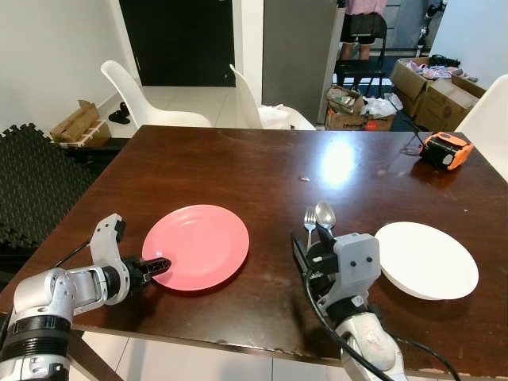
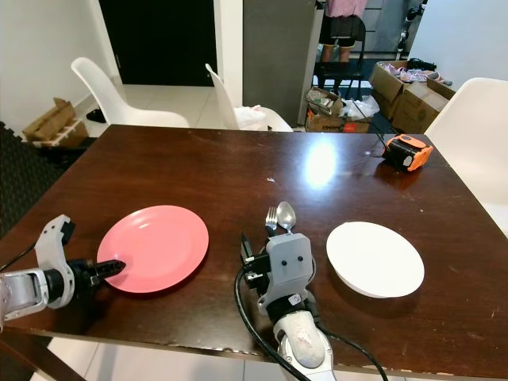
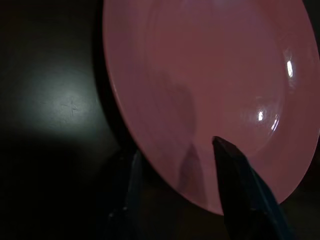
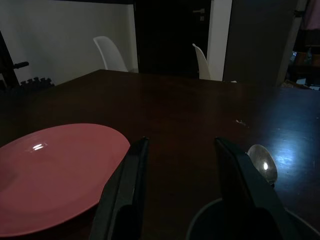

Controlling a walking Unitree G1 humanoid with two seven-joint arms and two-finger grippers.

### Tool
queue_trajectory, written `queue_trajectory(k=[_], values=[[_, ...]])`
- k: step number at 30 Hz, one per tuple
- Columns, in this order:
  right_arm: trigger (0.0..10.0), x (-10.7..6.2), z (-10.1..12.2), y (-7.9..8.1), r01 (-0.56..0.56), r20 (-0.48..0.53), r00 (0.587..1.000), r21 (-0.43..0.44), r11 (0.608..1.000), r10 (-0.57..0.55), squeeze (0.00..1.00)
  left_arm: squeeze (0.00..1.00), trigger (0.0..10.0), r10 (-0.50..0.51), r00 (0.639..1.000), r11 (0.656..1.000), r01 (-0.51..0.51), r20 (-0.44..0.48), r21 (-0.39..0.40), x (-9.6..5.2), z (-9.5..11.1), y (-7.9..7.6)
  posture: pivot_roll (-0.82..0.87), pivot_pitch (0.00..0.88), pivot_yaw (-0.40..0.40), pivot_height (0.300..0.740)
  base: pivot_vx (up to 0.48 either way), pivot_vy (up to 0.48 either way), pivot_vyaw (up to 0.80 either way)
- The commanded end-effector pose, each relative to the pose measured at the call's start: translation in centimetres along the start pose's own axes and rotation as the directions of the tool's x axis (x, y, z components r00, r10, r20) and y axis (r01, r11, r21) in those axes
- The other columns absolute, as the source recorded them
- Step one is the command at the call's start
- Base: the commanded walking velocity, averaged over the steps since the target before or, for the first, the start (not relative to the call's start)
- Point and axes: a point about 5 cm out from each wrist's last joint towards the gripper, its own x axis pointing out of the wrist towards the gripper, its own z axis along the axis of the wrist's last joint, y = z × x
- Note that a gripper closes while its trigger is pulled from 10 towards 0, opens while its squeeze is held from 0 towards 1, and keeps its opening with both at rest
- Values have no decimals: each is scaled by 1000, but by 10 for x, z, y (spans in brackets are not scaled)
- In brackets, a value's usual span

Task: Setting the table

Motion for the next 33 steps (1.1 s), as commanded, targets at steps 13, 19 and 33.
queue_trajectory(k=[13, 19, 33], values=[[10000, -2, 0, 4, -5, 3, 1000, 6, 1000, 5, 0, 0, 0, 54, 998, 998, -55, 11, 33, -2, -3, 6, -6, 184, 151, 740, 0, 0, 0], [10000, -2, 0, 3, -4, 3, 1000, 5, 1000, 4, 0, 0, 0, 46, 998, 998, -48, 45, 51, -2, 4, 3, -6, 183, 150, 740, 0, 0, 0], [10000, 0, 0, 4, -12, 8, 1000, 8, 1000, 12, 0, 0, 0, -78, 969, 968, 17, 235, 249, -13, 50, -33, 2, 170, 144, 740, 0, 0, 0]])
